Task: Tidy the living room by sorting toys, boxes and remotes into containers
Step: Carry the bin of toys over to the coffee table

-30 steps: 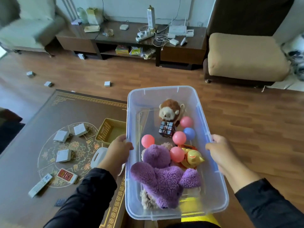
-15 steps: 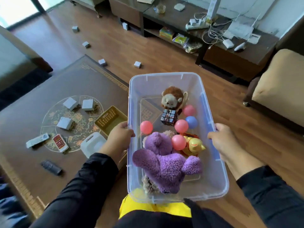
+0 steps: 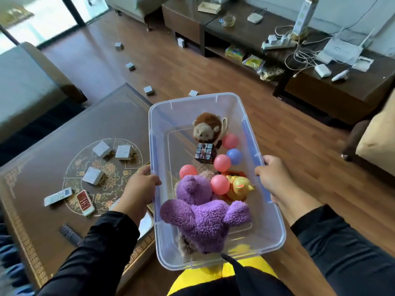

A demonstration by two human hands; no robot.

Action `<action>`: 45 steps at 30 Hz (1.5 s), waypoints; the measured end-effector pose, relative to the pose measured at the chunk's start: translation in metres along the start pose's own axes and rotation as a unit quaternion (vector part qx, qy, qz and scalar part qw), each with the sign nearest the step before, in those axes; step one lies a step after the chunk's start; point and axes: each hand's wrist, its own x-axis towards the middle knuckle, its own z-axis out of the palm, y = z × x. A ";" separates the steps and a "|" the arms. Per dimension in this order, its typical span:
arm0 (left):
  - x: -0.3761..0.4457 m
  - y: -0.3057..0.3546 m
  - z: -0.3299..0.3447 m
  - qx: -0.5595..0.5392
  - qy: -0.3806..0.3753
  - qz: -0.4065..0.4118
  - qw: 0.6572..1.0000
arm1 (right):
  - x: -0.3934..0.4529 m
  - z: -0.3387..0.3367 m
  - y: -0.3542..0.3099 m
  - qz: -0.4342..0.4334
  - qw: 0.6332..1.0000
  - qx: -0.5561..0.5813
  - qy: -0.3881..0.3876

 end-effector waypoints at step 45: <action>0.152 0.016 0.082 -0.208 0.139 -0.174 0.953 | 0.271 0.118 -0.077 -0.068 0.960 -0.179 -0.206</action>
